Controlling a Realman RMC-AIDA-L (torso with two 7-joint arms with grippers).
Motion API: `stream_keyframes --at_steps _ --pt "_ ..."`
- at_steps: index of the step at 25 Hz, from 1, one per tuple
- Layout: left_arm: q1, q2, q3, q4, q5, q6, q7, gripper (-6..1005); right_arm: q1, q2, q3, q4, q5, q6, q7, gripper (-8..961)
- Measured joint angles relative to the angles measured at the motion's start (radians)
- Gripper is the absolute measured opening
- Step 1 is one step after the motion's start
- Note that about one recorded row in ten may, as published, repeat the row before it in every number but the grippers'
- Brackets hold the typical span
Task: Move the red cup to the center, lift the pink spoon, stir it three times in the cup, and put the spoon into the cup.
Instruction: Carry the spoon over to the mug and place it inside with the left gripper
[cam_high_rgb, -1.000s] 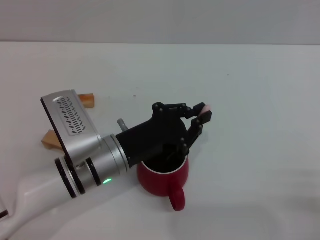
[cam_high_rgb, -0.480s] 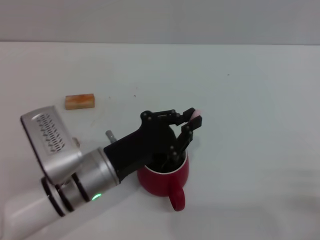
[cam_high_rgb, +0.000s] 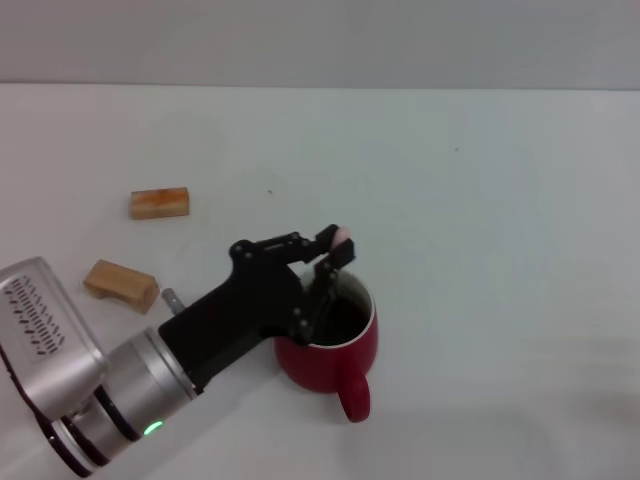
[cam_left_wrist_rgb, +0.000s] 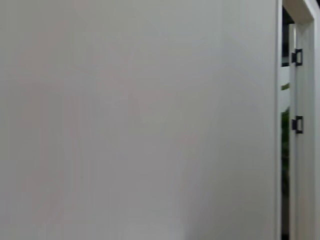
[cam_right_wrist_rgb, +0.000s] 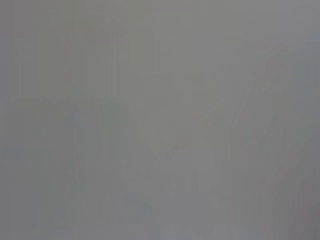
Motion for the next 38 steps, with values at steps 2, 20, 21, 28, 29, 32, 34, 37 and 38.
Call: stream_keyframes --at_steps 2,20,21,28,29,32,34,37,38 --pt "0.005 0.000 -0.015 -0.002 -0.002 0.000 0.009 162 0.002 0.000 -0.004 0.000 0.000 0.001 0.000 327" --pt "-0.165 -0.011 -0.037 -0.115 -0.001 -0.051 0.006 166 -0.001 0.001 -0.005 0.000 0.000 0.003 0.000 328" --pt "-0.173 -0.011 -0.035 -0.115 -0.001 -0.054 0.005 166 0.000 0.001 -0.005 0.000 0.000 0.003 0.000 328" --pt "-0.198 -0.016 0.021 -0.106 -0.002 -0.057 -0.006 167 0.001 0.000 -0.005 0.000 0.000 0.005 0.000 328" --pt "-0.201 -0.016 0.033 -0.104 -0.001 -0.057 -0.009 168 0.002 0.000 -0.005 0.000 0.000 0.005 0.000 327" --pt "-0.205 -0.016 0.059 -0.098 -0.003 -0.057 -0.015 168 0.003 0.000 -0.005 0.000 0.000 0.005 0.000 326" --pt "-0.197 -0.016 0.070 -0.084 -0.005 -0.053 -0.020 169 0.004 0.000 -0.005 0.000 0.000 0.005 0.000 326" --pt "-0.174 -0.016 0.075 -0.070 -0.006 -0.051 -0.022 169 0.003 0.000 -0.005 0.000 0.000 0.005 0.000 328" --pt "-0.165 -0.015 0.077 -0.069 -0.006 -0.050 -0.022 170 0.003 0.000 -0.005 0.000 0.000 0.005 0.000 328"
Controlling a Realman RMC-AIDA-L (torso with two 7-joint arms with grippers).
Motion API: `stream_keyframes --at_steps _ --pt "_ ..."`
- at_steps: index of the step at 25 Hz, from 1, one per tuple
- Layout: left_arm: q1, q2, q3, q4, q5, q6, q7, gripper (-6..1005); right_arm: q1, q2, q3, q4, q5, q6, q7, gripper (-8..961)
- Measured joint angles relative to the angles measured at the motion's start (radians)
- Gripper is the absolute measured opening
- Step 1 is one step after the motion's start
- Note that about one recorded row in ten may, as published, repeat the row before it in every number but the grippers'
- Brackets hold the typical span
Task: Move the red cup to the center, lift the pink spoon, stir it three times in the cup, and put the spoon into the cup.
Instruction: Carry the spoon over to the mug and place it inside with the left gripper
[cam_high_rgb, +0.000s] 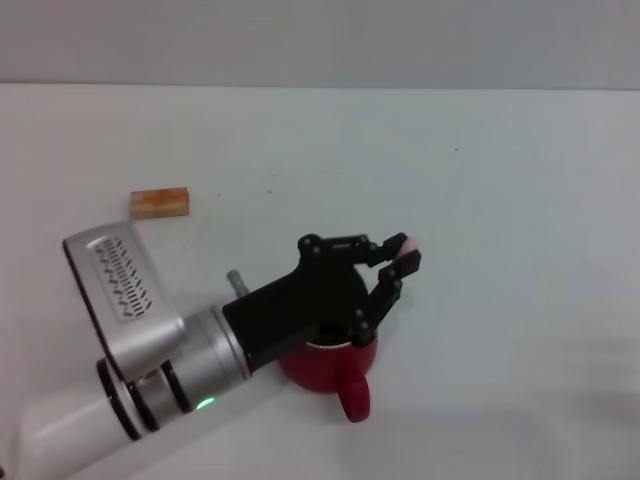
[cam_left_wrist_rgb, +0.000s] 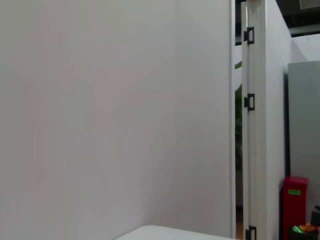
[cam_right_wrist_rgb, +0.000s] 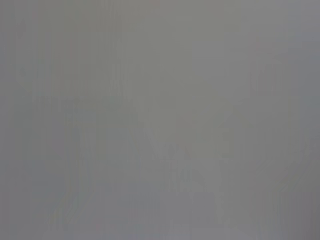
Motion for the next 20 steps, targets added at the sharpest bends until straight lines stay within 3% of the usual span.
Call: stream_keyframes --at_steps 14,20 --pt "0.142 0.013 -0.046 0.020 0.000 0.064 0.006 173 0.014 0.001 -0.012 0.003 0.000 -0.001 0.000 326" --pt "0.158 0.014 -0.106 0.011 0.007 0.065 0.010 174 0.014 0.001 -0.014 0.003 0.000 -0.001 0.000 327"
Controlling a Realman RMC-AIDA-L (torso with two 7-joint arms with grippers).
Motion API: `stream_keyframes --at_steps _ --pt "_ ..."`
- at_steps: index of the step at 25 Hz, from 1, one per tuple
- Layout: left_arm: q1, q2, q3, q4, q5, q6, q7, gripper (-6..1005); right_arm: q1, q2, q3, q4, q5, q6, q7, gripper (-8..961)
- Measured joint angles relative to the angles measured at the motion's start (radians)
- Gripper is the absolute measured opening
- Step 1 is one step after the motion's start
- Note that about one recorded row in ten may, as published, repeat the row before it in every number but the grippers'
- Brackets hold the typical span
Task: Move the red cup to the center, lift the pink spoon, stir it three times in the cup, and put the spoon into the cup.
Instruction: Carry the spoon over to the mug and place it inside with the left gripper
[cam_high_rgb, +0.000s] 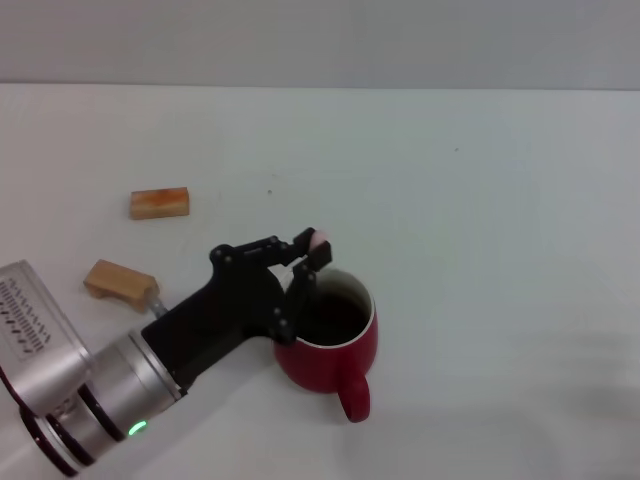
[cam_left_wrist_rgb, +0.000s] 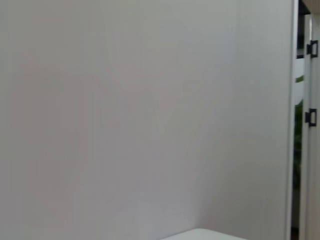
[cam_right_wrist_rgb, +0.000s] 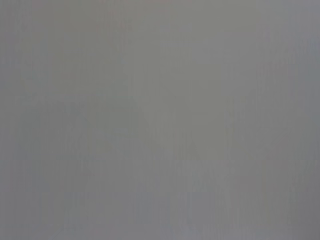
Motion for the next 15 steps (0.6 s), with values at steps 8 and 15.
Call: stream_keyframes --at_steps 8,15 --pt "-0.079 -0.005 -0.016 -0.052 -0.002 -0.013 0.002 176 -0.004 0.000 0.000 0.000 0.000 0.000 0.000 327" --pt "-0.116 -0.007 -0.007 -0.058 -0.002 -0.021 -0.009 178 -0.010 0.000 0.000 0.000 0.000 0.000 0.000 326"
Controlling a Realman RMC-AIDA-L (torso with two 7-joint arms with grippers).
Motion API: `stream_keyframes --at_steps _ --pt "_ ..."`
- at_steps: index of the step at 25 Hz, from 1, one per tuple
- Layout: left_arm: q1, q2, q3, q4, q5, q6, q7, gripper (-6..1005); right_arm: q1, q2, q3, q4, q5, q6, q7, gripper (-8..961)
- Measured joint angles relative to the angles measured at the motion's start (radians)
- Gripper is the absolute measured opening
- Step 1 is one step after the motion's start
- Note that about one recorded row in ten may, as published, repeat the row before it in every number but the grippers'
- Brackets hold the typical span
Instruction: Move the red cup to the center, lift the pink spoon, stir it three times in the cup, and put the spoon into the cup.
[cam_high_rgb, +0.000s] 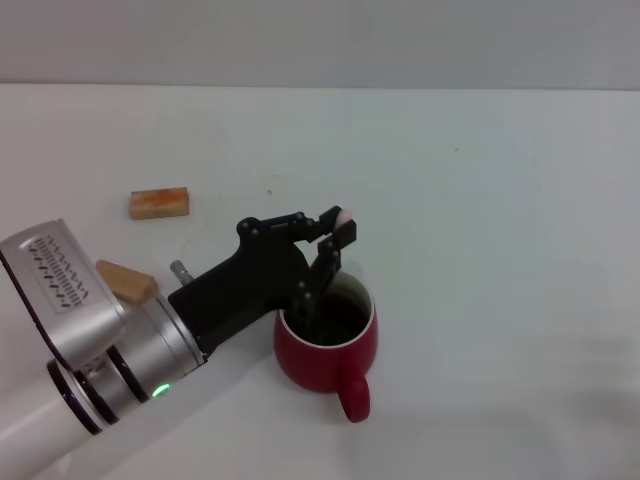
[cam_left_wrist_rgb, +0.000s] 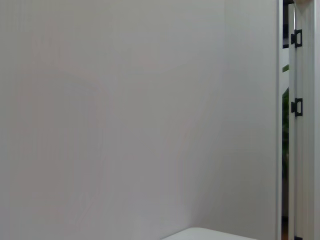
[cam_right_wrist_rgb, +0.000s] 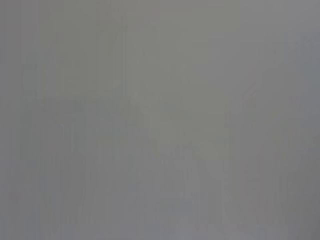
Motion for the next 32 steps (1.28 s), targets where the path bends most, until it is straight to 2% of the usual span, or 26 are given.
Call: stream_keyframes --at_steps 6,12,19,23,27,32 --pt "0.003 0.000 -0.010 0.001 -0.014 -0.011 -0.012 179 0.001 -0.001 0.000 0.000 0.000 0.000 0.000 328" --pt "0.008 0.002 -0.035 0.007 -0.016 -0.008 -0.001 347 0.000 -0.002 0.000 0.000 0.000 0.000 0.000 333" --pt "0.040 0.001 -0.257 -0.002 -0.017 -0.006 0.109 654 -0.004 -0.002 0.001 -0.006 0.004 -0.014 0.000 384" --pt "0.036 -0.001 -0.400 -0.063 -0.044 -0.010 0.143 808 -0.007 -0.002 0.010 -0.012 0.007 -0.052 0.000 413" --pt "0.016 -0.002 -0.442 -0.156 -0.146 -0.007 0.213 811 -0.014 -0.002 0.022 -0.021 0.012 -0.134 0.000 442" --pt "0.030 -0.002 -0.444 -0.179 -0.202 -0.003 0.263 813 -0.014 -0.005 0.032 -0.042 0.015 -0.232 -0.002 478"
